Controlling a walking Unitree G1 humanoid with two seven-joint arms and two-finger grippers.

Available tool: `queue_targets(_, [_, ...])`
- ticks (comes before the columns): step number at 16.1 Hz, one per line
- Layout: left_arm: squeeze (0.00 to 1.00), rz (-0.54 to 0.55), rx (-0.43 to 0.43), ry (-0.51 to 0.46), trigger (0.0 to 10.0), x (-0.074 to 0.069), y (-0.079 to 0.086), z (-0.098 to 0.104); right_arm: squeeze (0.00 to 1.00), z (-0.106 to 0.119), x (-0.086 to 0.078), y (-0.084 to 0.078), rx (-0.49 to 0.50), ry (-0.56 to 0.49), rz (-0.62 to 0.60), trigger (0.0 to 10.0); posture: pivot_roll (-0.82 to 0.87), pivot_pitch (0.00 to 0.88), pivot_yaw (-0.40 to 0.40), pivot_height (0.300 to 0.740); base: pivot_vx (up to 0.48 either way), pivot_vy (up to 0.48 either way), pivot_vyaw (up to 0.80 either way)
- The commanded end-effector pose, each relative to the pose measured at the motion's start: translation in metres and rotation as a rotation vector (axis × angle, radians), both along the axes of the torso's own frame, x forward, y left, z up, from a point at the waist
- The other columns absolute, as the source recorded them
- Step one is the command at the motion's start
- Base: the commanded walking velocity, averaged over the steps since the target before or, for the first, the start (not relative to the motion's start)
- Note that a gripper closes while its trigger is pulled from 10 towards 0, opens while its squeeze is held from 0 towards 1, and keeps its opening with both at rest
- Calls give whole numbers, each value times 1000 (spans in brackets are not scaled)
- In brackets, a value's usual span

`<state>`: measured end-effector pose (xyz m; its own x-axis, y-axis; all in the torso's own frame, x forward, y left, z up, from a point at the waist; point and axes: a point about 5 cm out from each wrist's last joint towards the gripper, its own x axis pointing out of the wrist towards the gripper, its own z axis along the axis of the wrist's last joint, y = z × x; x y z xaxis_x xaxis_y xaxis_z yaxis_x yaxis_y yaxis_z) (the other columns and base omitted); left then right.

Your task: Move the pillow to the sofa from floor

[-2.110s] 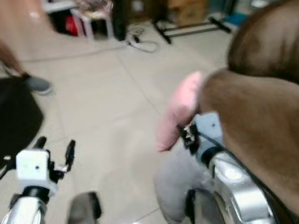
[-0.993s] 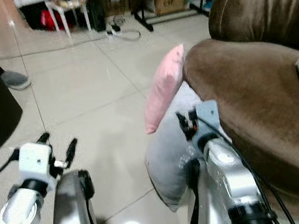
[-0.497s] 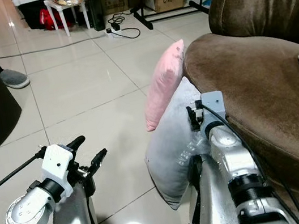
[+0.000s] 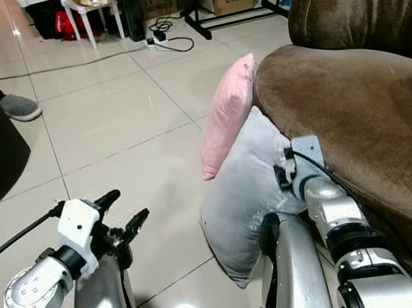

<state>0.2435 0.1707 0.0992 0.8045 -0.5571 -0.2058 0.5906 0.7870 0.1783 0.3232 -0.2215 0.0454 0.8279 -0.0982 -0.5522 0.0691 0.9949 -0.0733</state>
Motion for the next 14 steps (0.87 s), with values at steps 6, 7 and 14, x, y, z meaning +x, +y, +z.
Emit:
queue_targets(6, [0,-53,1,24,10000,-3,-1,3,0,-18,-11,22,133,88,99,0,47,0,-39,346,0,0,0])
queue_targets(7, [0,-55,2,25,10000,-4,-1,3,0,-19,-12,25,140,88,116,0,46,0,-37,346,0,0,0])
queue_targets(14, [0,-71,-5,46,10000,-6,-2,1,0,-17,-15,35,153,74,185,0,42,0,-41,346,0,0,0])
